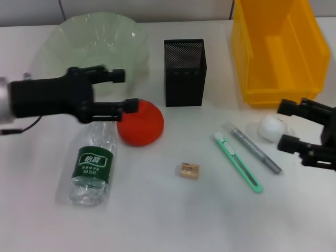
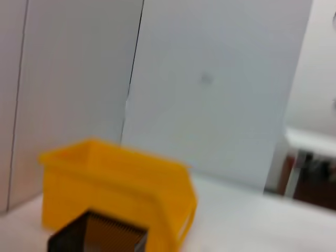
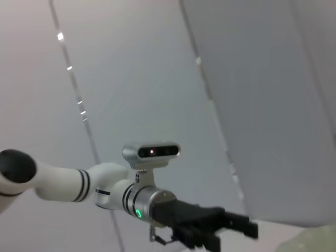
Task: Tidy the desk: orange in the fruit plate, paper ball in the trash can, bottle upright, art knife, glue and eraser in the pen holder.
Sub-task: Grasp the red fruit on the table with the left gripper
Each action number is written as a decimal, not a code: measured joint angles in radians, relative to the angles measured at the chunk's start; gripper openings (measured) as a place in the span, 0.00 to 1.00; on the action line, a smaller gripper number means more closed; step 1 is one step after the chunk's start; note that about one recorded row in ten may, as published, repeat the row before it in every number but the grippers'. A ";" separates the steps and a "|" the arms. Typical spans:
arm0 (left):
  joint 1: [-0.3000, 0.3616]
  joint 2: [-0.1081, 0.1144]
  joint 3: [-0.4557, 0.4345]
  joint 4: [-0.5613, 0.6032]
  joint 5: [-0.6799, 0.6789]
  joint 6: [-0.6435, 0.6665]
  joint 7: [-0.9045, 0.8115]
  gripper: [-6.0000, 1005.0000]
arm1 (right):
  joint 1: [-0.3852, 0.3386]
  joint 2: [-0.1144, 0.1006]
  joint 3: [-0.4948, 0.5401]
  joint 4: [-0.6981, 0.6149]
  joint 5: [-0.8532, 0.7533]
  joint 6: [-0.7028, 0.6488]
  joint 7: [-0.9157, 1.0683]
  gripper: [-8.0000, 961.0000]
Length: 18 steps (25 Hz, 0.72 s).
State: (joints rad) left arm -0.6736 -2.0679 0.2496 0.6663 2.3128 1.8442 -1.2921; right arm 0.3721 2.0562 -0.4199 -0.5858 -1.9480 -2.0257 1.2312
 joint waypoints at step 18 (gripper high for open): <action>-0.063 -0.010 0.565 -0.070 -0.058 -0.525 -0.175 0.83 | -0.066 0.000 0.054 0.015 0.000 0.003 -0.029 0.87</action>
State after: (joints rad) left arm -0.7368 -2.0783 0.8149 0.5961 2.2545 1.3192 -1.4674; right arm 0.3064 2.0566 -0.3663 -0.5706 -1.9481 -2.0228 1.2026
